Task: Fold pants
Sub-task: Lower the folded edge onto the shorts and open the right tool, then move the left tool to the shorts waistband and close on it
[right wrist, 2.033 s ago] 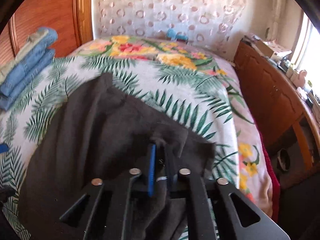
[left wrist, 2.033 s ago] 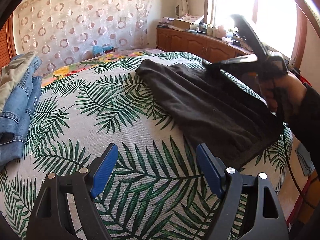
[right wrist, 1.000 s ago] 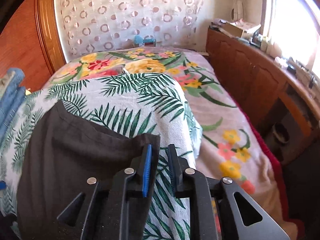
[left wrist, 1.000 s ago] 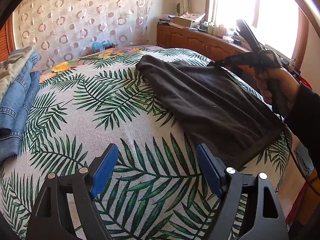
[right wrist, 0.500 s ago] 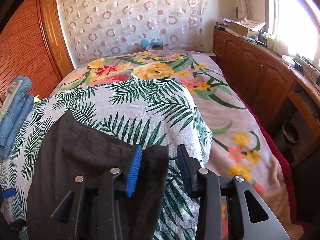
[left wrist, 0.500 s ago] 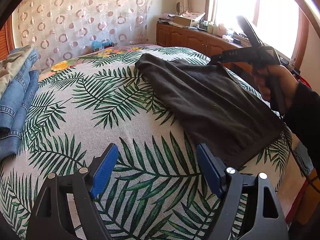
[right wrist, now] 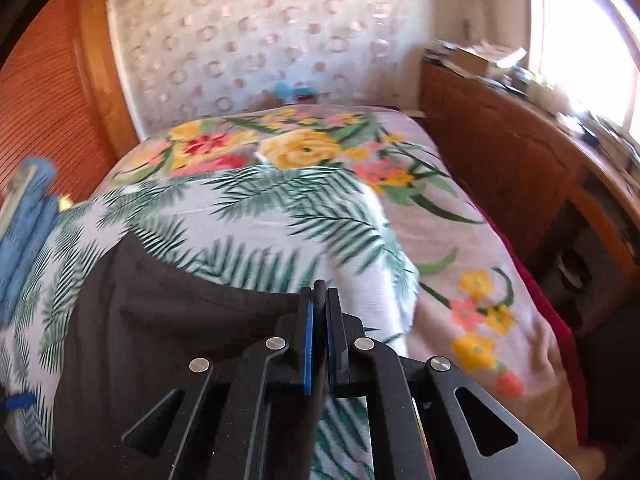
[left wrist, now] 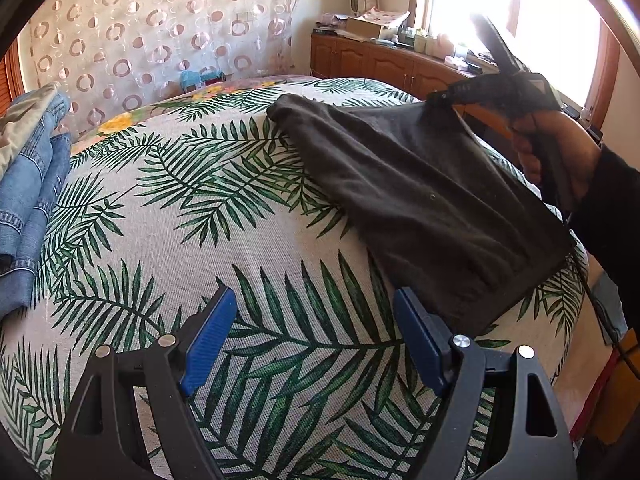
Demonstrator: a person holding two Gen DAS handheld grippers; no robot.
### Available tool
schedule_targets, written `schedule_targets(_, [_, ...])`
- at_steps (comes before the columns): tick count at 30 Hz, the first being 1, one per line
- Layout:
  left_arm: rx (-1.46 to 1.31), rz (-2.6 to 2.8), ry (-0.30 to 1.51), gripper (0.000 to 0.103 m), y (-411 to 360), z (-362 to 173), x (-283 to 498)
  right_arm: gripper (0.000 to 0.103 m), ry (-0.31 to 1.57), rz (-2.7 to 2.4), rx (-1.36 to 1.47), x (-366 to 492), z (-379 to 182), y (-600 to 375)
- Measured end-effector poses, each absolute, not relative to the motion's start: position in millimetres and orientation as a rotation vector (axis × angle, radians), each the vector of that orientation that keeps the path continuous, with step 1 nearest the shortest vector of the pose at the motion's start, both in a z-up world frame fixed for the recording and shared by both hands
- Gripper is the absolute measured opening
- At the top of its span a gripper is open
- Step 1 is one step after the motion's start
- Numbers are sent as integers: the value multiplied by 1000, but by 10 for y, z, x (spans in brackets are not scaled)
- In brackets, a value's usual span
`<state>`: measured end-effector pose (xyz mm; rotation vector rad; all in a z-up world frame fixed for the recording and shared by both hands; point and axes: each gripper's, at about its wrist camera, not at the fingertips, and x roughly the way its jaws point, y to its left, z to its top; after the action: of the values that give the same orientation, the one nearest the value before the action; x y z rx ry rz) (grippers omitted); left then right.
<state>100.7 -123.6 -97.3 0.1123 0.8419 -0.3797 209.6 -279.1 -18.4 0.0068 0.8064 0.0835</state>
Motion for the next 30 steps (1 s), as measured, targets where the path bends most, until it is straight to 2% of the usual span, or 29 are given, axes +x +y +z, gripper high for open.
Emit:
schedule_targets(1, [111,-381,842,81,-1232,-972,1004,5,812,86,-6,2102,-206,-2791])
schedule_targets(4, [112,-380,842,81,-1231,-974,1007,21,833,87,-33,2076,-244,-2754])
schedule_targets(7, [111,-381,842,81,-1227,-973,1007,30,826,83,-63,1955,-218,-2750])
schedule_targets(13, [113,-379,841,81,-1231,-974,1008,40,784,165,-82,1356,-110,-2681])
schedule_targets(22, [117,-377,842,81,-1238,-974,1001,41,775,249,-27,374,-175,-2716])
schedule_targets(30, [87,-365,819,81,-1180,-915,976,41,768,206,-5,-61,-182,-2813])
